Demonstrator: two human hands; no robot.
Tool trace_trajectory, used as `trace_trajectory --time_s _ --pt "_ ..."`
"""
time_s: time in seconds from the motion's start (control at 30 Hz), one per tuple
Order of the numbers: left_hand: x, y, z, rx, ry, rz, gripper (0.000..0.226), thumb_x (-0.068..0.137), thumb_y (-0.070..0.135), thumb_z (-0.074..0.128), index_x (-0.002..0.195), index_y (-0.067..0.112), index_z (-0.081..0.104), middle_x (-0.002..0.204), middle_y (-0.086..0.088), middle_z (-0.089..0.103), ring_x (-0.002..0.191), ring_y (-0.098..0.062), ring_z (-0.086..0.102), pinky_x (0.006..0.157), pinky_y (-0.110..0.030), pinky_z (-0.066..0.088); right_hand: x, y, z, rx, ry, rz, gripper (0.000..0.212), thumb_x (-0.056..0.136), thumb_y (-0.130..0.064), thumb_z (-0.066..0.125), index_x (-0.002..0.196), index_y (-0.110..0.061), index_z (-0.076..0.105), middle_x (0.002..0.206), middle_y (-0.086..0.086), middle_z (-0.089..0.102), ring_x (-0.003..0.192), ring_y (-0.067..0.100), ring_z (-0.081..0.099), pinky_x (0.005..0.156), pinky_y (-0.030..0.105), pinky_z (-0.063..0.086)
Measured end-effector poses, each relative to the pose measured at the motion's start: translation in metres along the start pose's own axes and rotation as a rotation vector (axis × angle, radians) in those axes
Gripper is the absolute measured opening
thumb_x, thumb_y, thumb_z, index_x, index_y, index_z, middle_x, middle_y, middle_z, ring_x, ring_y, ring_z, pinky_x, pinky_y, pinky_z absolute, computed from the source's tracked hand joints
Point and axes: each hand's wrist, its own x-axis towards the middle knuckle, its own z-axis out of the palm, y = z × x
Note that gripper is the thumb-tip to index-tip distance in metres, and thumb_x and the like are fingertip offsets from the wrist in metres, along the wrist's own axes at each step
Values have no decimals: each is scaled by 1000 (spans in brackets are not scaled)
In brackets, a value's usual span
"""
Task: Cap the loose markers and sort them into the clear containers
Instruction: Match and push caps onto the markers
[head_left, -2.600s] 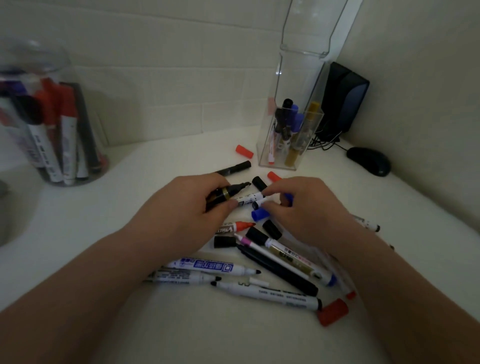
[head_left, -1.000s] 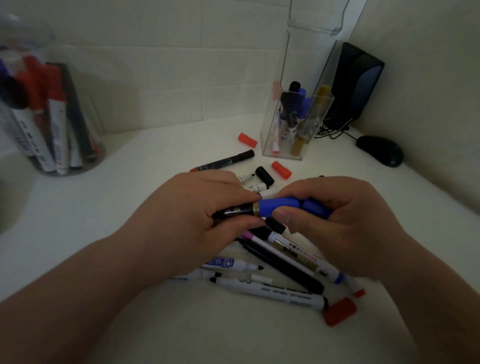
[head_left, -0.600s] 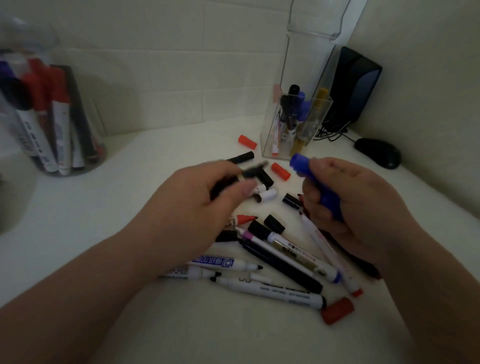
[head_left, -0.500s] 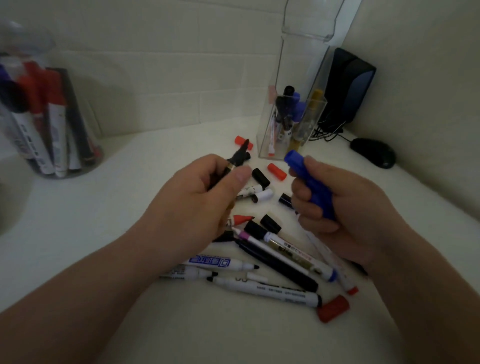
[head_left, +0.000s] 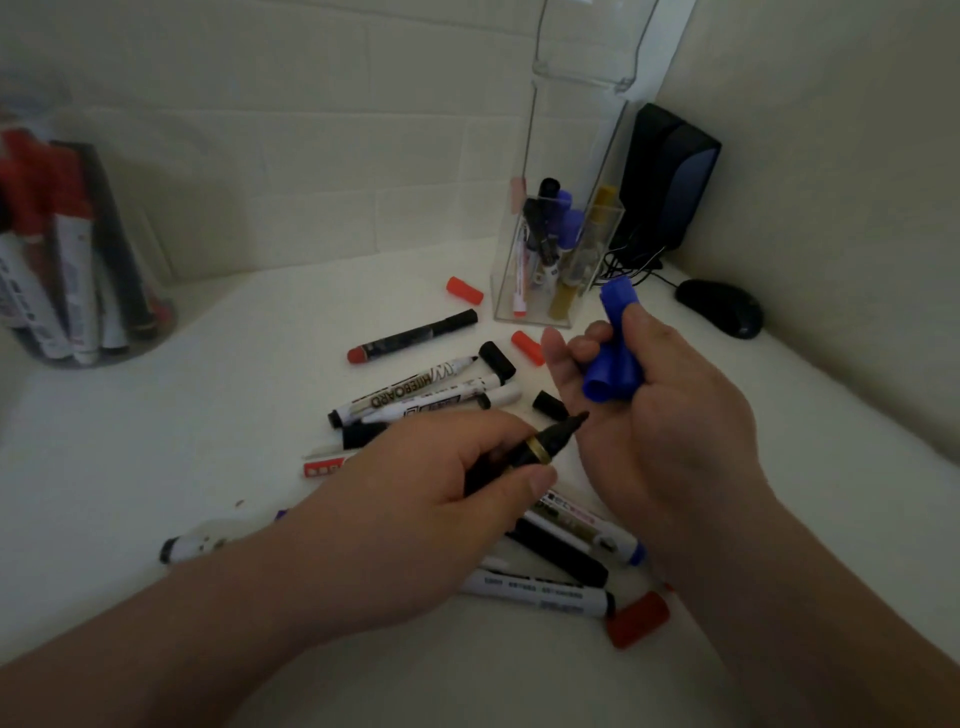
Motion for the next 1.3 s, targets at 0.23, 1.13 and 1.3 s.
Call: trace_trajectory --time_s 0.23,1.13,1.3 --pt "1 0 5 -126 48 -11 21 94 44 54 84 27 61 71 2 63 52 -8 54 53 -37 49 -19 8 3 -304 -144 -239 14 103 -17 45 112 -16 56 69 -3 61 65 12 61 91 43 56" --pt "-5 -18 -32 223 248 187 25 88 49 68 111 43 73 69 15 68 57 -12 62 53 -25 48 1 -24 -25 -377 -395 317 12 80 -22 54 82 -12 60 80 13 59 48 13 37 34 16 27" --pt "-4 -20 -36 272 173 199 20 88 49 68 104 41 76 69 17 66 60 -6 62 54 -20 46 -6 -23 -28 -1498 -665 -116 35 73 -65 59 87 -34 67 74 1 62 52 6 51 50 15 43"
